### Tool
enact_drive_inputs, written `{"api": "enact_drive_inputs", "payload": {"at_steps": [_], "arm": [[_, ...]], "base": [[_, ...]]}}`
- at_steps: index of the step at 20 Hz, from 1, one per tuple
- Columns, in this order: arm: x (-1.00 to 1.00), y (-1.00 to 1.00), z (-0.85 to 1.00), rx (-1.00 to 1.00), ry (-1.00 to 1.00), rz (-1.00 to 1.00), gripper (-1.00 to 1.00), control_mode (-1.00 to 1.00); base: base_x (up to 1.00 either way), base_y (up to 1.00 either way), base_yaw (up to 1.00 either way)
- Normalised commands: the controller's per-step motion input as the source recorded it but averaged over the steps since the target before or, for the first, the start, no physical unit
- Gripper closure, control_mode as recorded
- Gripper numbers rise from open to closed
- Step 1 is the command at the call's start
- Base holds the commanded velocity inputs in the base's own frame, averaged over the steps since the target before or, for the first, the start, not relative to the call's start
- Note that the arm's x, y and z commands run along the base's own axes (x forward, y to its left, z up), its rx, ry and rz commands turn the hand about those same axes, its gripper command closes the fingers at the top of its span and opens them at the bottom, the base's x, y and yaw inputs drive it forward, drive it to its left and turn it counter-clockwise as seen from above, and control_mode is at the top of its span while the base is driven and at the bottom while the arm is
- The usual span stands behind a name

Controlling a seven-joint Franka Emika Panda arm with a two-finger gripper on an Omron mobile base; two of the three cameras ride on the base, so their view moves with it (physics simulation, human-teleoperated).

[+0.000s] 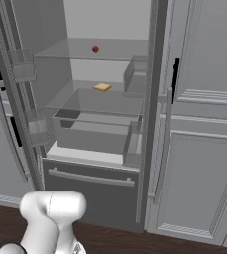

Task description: Take the strawberry from the fridge and place it on top of the pancake, located on the dining counter.

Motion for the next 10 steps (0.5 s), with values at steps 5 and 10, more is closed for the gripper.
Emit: {"api": "enact_drive_inputs", "payload": {"at_steps": [5,10], "arm": [[0.00,-0.88,0.65,0.20,0.20,0.00,1.00,-1.00],[-0.12,-0.86,0.56,-0.02,0.38,0.01,1.00,-1.00]], "base": [[0.00,0.00,0.00],[0.00,0.00,0.00]]}}
